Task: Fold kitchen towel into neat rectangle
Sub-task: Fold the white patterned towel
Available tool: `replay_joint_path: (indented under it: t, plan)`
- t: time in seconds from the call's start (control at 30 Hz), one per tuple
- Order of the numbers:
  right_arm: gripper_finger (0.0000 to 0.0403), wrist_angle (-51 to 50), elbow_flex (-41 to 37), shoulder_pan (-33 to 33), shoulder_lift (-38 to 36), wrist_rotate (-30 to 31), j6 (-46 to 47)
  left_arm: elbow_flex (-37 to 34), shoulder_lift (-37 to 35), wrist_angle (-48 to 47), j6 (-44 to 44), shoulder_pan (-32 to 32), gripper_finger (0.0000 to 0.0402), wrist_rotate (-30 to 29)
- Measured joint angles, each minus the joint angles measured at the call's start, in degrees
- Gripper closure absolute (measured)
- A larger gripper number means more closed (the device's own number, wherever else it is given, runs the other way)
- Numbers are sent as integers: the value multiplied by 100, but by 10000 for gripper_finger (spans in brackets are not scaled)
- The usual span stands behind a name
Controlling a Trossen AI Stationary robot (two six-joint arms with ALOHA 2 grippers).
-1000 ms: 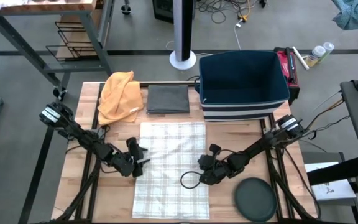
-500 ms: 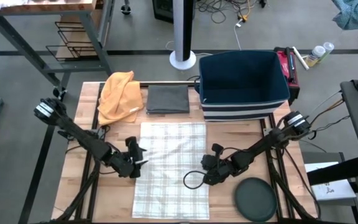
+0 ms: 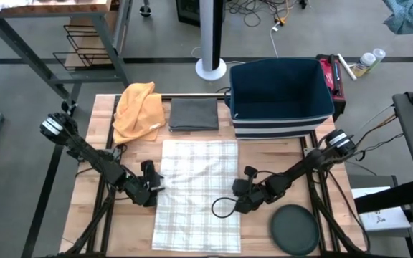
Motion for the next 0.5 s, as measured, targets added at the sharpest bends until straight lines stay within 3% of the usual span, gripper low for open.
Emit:
replay_joint_path:
  t: [0.33, 0.5]
  plan:
    - [400, -45, -81, 55, -532, 121, -1, 432, -244, -311, 511, -2, 190, 157]
    - [401, 0, -96, 53, -366, -8, 61, 664, -313, -254, 625, -32, 214, 735]
